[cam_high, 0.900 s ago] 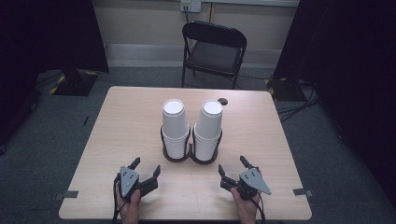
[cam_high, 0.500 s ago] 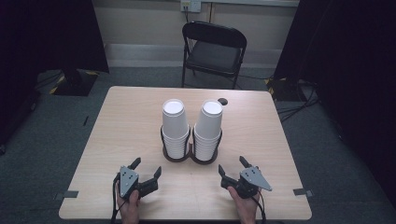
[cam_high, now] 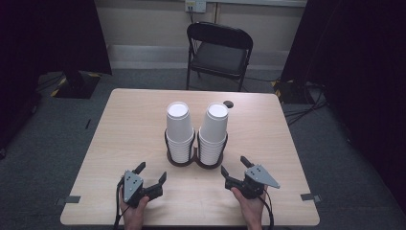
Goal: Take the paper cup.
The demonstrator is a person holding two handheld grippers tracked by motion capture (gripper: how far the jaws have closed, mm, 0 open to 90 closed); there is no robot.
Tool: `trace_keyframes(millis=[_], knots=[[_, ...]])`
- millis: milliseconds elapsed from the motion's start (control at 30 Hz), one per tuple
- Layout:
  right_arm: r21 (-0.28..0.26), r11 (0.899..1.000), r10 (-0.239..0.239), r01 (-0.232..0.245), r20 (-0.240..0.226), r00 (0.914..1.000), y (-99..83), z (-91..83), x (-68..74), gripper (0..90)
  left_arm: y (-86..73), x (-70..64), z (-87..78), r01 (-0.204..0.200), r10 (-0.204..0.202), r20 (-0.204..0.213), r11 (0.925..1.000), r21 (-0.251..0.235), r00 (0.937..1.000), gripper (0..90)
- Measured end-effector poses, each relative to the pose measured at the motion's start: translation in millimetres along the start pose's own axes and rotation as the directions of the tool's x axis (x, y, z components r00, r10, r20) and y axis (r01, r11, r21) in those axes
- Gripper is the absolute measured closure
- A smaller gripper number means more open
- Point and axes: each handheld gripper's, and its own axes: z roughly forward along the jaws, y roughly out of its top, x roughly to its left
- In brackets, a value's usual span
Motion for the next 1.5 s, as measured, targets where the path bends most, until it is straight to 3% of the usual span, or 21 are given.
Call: trace_keyframes(millis=[300,633,1000,1100,1233,1500], knots=[[-0.023,1.0,-0.014,0.014,-0.02,0.9997,21.3,3.8,2.7,17.6,-1.2,-1.9,-3.1,-0.002,0.001,-0.026,0.9997,-0.024,0.9997,15.8],[-0.042,0.998,-0.04,0.038,-0.047,0.9981,41.8,11.3,4.8,14.9,-1.1,-1.4,-2.8,-0.002,0.002,0.001,0.9998,-0.021,1.0,15.6],[-0.076,0.995,-0.07,0.064,-0.082,0.9942,80.5,18.6,4.1,13.3,-0.7,0.5,-1.9,-0.002,0.002,0.047,0.9999,-0.012,0.9989,17.3],[-0.083,0.994,-0.073,0.066,-0.084,0.9937,90.1,22.6,4.1,13.3,-0.1,0.1,-0.4,0.006,-0.006,0.031,1.0,0.002,0.9995,18.1],[-0.088,0.993,-0.089,0.081,-0.093,0.9917,105.1,29.6,5.3,13.3,0.5,0.1,1.0,-0.001,0.0,0.042,0.9998,0.019,0.9991,19.7],[-0.095,0.992,-0.091,0.081,-0.11,0.9897,124.5,42.7,4.5,13.2,-0.5,0.9,-1.3,0.003,-0.003,0.062,1.0,-0.005,0.9981,19.9]])
